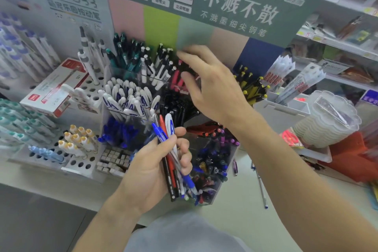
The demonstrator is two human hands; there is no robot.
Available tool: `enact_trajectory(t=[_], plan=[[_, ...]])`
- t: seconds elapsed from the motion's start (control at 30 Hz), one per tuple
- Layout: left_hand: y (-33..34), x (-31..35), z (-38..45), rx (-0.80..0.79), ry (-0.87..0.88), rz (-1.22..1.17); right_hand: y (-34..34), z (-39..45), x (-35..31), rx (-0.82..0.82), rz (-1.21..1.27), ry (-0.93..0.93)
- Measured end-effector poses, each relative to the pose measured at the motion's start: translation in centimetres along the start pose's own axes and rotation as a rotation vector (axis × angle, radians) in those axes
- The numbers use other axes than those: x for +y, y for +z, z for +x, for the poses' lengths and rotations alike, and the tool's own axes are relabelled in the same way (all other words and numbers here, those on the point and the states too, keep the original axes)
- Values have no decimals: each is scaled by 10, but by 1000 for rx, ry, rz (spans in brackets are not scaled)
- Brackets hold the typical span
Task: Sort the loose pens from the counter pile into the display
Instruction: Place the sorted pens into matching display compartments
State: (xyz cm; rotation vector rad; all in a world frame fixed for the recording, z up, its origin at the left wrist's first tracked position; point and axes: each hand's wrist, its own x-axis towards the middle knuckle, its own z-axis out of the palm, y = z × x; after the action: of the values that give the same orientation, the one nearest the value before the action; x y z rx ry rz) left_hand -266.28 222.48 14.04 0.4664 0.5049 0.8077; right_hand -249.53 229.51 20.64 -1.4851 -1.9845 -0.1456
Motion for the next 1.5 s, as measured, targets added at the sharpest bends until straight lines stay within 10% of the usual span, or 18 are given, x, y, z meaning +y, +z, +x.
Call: enact_trajectory(t=[0.13,0.33,0.63,0.9,1.3,1.5], plan=[[3,-10,-2,-31,-47,66,-17,-41,-28,110,228,6],[7,-19,-9,-135,-192,185,-31,-108,-21,-459,577,510],[11,-39,-11,-51,-252,352,-39,-141,-6,125,951,843],[-7,-27,-18,217,-63,358,-39,-96,-16,645,892,516],[-27,-10,-34,314,36,278,55,-5,-21,-30,119,-11],[-28,-4,-37,236,67,143,40,-41,-36,62,143,-74]])
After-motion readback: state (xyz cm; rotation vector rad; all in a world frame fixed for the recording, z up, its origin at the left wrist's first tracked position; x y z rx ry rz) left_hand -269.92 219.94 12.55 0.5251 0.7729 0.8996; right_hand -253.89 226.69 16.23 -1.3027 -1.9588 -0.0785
